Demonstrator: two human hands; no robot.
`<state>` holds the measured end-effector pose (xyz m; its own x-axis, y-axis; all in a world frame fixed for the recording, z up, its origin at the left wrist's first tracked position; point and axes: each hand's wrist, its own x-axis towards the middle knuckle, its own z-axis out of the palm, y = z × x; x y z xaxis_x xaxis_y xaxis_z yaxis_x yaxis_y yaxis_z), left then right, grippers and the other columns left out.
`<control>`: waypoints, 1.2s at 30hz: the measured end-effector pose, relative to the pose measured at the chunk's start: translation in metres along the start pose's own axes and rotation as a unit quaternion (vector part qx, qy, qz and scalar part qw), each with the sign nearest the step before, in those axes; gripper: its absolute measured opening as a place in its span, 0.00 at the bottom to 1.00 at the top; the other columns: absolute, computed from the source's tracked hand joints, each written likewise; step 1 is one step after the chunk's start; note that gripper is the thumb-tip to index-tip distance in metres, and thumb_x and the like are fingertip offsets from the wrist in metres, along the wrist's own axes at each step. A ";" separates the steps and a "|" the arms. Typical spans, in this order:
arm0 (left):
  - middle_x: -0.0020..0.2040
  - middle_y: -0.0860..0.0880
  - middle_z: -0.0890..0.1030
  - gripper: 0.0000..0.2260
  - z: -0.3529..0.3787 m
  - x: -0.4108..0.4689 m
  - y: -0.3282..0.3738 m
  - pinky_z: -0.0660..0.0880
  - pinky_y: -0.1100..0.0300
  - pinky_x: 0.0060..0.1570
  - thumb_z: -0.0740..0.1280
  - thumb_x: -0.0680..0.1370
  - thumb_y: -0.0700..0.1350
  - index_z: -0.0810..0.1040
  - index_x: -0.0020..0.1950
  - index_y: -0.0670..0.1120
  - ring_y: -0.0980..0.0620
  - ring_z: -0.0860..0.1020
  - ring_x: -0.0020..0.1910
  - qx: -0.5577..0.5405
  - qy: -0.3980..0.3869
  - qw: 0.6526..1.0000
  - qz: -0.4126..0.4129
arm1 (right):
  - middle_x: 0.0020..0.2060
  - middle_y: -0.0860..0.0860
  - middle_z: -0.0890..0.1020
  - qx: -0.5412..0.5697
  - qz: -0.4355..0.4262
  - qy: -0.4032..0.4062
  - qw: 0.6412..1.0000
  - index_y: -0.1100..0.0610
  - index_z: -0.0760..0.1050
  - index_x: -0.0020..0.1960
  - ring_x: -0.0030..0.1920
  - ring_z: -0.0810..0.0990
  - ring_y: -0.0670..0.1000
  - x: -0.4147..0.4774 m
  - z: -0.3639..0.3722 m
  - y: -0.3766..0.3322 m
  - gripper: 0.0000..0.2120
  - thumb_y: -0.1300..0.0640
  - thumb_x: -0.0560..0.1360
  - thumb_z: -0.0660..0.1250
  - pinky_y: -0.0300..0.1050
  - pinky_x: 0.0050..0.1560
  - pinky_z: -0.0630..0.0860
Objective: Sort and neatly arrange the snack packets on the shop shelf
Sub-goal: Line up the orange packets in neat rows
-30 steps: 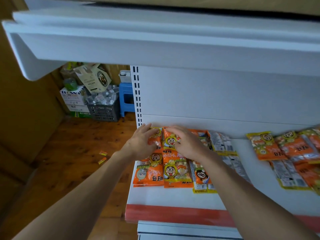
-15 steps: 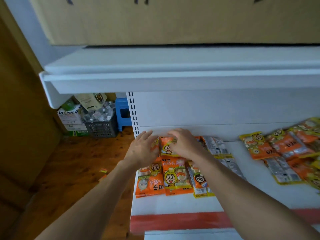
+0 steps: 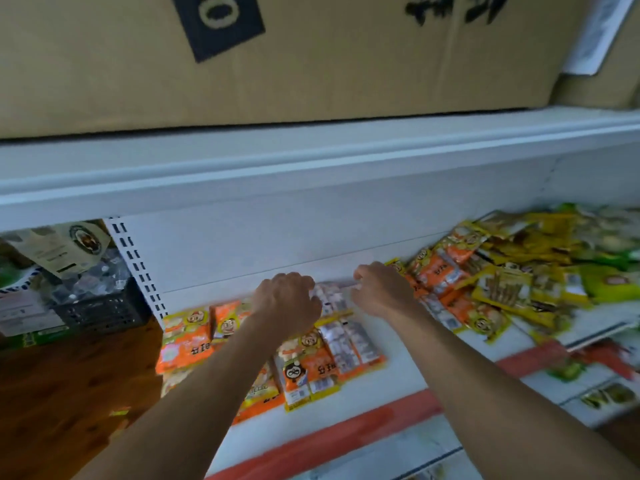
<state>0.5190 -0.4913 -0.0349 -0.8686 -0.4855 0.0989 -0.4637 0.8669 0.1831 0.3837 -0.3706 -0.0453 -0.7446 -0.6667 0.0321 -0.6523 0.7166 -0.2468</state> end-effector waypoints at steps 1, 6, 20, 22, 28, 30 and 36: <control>0.64 0.50 0.78 0.17 0.005 0.007 0.015 0.70 0.54 0.61 0.59 0.78 0.54 0.76 0.65 0.54 0.48 0.75 0.63 0.004 -0.007 1.000 0.011 | 0.60 0.54 0.77 -0.003 0.013 0.008 1.000 0.54 0.76 0.61 0.61 0.74 0.57 -0.002 -0.005 0.017 0.15 0.52 0.76 0.64 0.47 0.55 0.74; 0.69 0.53 0.74 0.20 0.043 0.043 0.099 0.67 0.55 0.65 0.60 0.77 0.54 0.73 0.69 0.56 0.49 0.72 0.68 -0.018 -0.055 0.997 0.045 | 0.58 0.54 0.79 0.006 0.065 0.004 0.998 0.56 0.78 0.59 0.63 0.74 0.58 -0.014 -0.021 0.106 0.16 0.51 0.74 0.66 0.50 0.55 0.77; 0.79 0.50 0.58 0.34 0.150 0.091 0.191 0.55 0.52 0.75 0.65 0.76 0.57 0.57 0.79 0.52 0.48 0.54 0.78 -0.098 0.036 0.994 -0.014 | 0.79 0.54 0.56 0.043 -0.056 0.083 0.994 0.53 0.63 0.76 0.76 0.59 0.58 -0.038 0.051 0.220 0.30 0.38 0.80 0.53 0.55 0.75 0.59; 0.76 0.48 0.65 0.30 0.152 0.095 0.188 0.60 0.50 0.73 0.68 0.75 0.53 0.66 0.76 0.51 0.46 0.60 0.76 -0.129 0.053 0.990 -0.021 | 0.78 0.54 0.57 0.045 -0.097 0.090 0.990 0.52 0.65 0.76 0.76 0.58 0.58 -0.038 0.051 0.219 0.33 0.34 0.78 0.53 0.58 0.75 0.57; 0.70 0.46 0.74 0.20 0.152 0.100 0.183 0.64 0.56 0.70 0.70 0.77 0.45 0.76 0.69 0.47 0.45 0.70 0.70 -0.205 0.115 0.971 -0.034 | 0.75 0.52 0.67 -0.003 -0.137 0.048 0.989 0.49 0.70 0.73 0.75 0.61 0.59 -0.038 0.053 0.222 0.31 0.33 0.76 0.54 0.61 0.75 0.53; 0.69 0.47 0.75 0.17 0.148 0.100 0.180 0.66 0.59 0.67 0.67 0.79 0.45 0.77 0.68 0.47 0.48 0.72 0.69 -0.228 0.133 0.963 -0.049 | 0.74 0.50 0.68 -0.009 -0.135 0.036 0.990 0.49 0.70 0.73 0.76 0.61 0.58 -0.037 0.053 0.222 0.30 0.34 0.77 0.54 0.61 0.75 0.53; 0.60 0.54 0.81 0.12 0.115 0.092 0.186 0.72 0.63 0.63 0.60 0.83 0.51 0.78 0.63 0.53 0.54 0.79 0.61 -0.534 0.170 0.811 -0.164 | 0.65 0.49 0.78 0.009 -0.152 0.087 0.985 0.50 0.78 0.64 0.67 0.71 0.58 -0.031 0.046 0.222 0.26 0.36 0.72 0.65 0.60 0.70 0.64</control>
<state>0.3327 -0.3614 -0.1039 -0.5462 -0.8311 0.1050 -0.0854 0.1799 0.9800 0.2683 -0.2003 -0.1453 -0.5297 -0.8035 0.2717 -0.8471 0.4849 -0.2176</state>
